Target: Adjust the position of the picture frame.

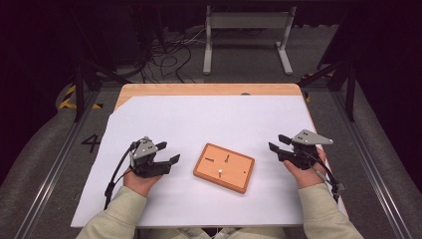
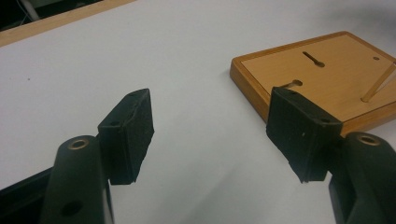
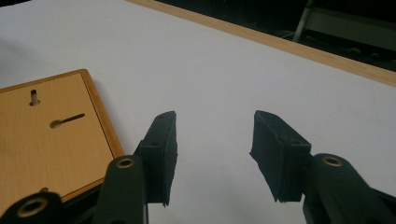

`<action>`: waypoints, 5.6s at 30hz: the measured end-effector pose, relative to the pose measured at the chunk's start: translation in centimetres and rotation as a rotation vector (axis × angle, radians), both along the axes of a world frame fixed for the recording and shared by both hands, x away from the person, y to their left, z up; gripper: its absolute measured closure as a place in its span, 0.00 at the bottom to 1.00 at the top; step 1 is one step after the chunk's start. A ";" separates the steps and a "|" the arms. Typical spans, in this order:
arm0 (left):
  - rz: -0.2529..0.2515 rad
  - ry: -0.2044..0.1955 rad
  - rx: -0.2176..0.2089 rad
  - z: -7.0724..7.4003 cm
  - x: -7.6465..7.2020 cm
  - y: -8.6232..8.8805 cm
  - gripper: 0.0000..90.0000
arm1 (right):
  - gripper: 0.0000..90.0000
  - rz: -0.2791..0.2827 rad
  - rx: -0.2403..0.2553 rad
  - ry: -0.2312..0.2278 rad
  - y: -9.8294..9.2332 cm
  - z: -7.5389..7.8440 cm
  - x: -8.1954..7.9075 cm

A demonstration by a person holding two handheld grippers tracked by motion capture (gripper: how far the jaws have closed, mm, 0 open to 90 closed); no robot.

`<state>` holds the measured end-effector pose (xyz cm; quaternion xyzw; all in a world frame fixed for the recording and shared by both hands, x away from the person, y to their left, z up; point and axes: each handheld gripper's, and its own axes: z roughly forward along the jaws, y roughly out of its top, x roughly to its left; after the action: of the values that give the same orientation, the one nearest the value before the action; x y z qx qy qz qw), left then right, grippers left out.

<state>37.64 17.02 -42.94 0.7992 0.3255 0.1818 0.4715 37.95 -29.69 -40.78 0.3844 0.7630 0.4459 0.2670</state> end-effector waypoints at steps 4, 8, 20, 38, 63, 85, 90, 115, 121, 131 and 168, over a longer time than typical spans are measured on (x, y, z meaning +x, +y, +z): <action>0.001 -0.006 -0.001 0.1 0.0 0.0 0.36 | 0.56 -0.002 0.001 -0.007 0.0 0.1 0.0; 0.004 -0.009 -0.003 0.1 -0.1 0.1 0.36 | 0.56 0.000 0.001 -0.011 0.0 0.2 0.0; 0.001 -0.015 -0.004 0.2 -0.2 0.1 0.36 | 0.56 0.005 0.008 -0.012 0.0 0.3 -0.1; -0.016 -0.027 -0.041 0.2 -0.4 0.1 0.36 | 0.55 0.044 0.013 -0.022 0.8 0.9 -0.4; -0.017 -0.030 -0.030 0.1 -0.4 0.0 0.36 | 0.54 0.238 0.033 -0.047 5.0 2.4 -2.2; -0.017 -0.035 -0.035 0.2 -0.5 0.0 0.36 | 0.94 0.437 -0.047 0.093 8.2 1.3 -3.2; -0.015 -0.032 -0.035 0.1 -0.4 0.0 0.36 | 1.00 0.467 -0.075 0.148 8.7 0.3 -3.2; -0.014 -0.029 -0.027 0.0 -0.3 -0.1 0.36 | 1.00 0.587 -0.176 0.296 11.1 -2.2 -4.7; -0.014 -0.029 -0.026 0.0 -0.3 -0.1 0.36 | 1.00 0.608 -0.219 0.324 11.5 -2.8 -4.8; -0.015 -0.025 -0.025 0.0 -0.3 -0.1 0.36 | 1.00 0.606 -0.276 0.358 12.0 -3.3 -4.7; -0.014 -0.021 -0.020 -0.1 -0.3 -0.1 0.36 | 1.00 0.296 -0.195 0.255 7.1 -1.4 -2.1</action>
<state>37.35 16.91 -43.03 0.7947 0.3167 0.1833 0.4842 35.87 -22.62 -42.14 0.2937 0.8781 0.3523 0.1360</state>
